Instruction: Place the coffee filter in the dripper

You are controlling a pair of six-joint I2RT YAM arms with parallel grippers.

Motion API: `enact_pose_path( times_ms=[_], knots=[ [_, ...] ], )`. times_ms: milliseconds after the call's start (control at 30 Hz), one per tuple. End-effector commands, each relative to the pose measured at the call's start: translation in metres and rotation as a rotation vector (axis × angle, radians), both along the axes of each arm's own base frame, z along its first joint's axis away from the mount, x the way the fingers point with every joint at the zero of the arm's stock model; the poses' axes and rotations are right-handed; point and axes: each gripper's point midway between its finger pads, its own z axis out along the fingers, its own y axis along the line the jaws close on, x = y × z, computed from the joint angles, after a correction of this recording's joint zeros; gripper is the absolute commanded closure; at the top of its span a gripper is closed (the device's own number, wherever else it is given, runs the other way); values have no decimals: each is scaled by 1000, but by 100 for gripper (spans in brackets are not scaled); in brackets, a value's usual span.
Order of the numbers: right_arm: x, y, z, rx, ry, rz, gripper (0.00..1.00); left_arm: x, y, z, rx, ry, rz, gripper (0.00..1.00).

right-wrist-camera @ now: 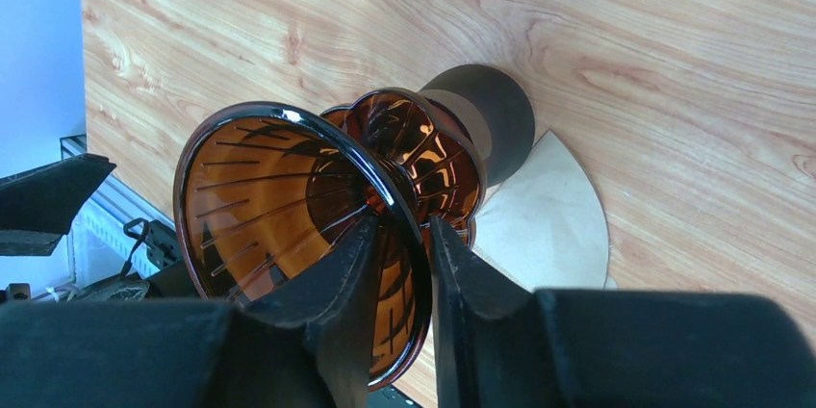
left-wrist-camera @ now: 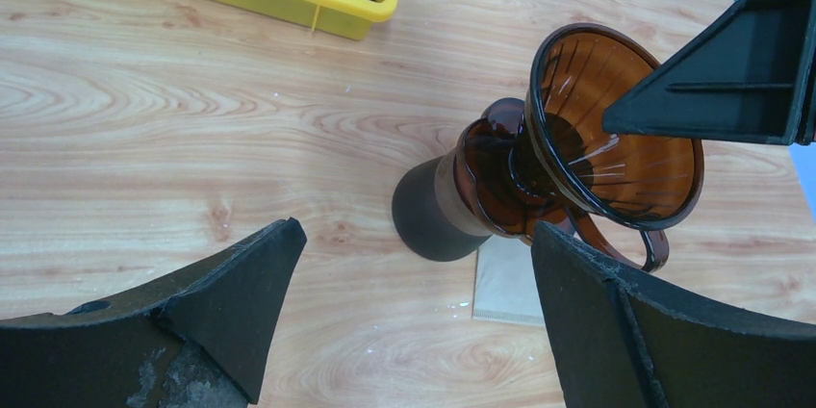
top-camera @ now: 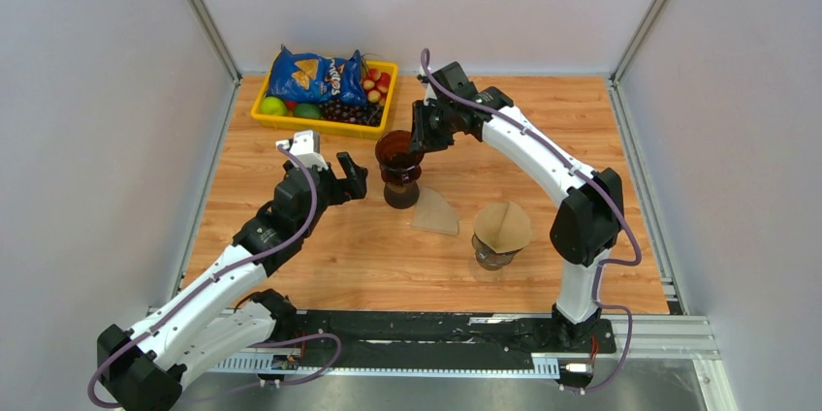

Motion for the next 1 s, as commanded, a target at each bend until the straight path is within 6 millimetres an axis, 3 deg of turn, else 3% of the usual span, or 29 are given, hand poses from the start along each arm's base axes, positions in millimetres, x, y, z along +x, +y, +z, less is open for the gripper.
enact_pose_path(
  times_ms=[0,233,367,533,633,767,967],
  knots=[
    [9,7,19,27,-54,-15,70,1,1,5,-10,-18,0,0],
    [17,2,35,23,-116,-38,56,0,0,5,-11,-17,-2,0],
    [18,1,50,35,-158,-38,43,1,0,4,-12,-16,-3,0],
    [23,-11,74,31,-251,-76,36,2,0,9,-22,-24,3,0],
    [26,-27,90,25,-334,-133,28,3,0,12,-30,-28,8,0],
    [27,-59,97,-8,-400,-244,1,7,-4,24,-69,-53,14,0],
    [23,-116,77,-101,-407,-416,0,24,-18,42,-92,-69,7,0]
  ],
)
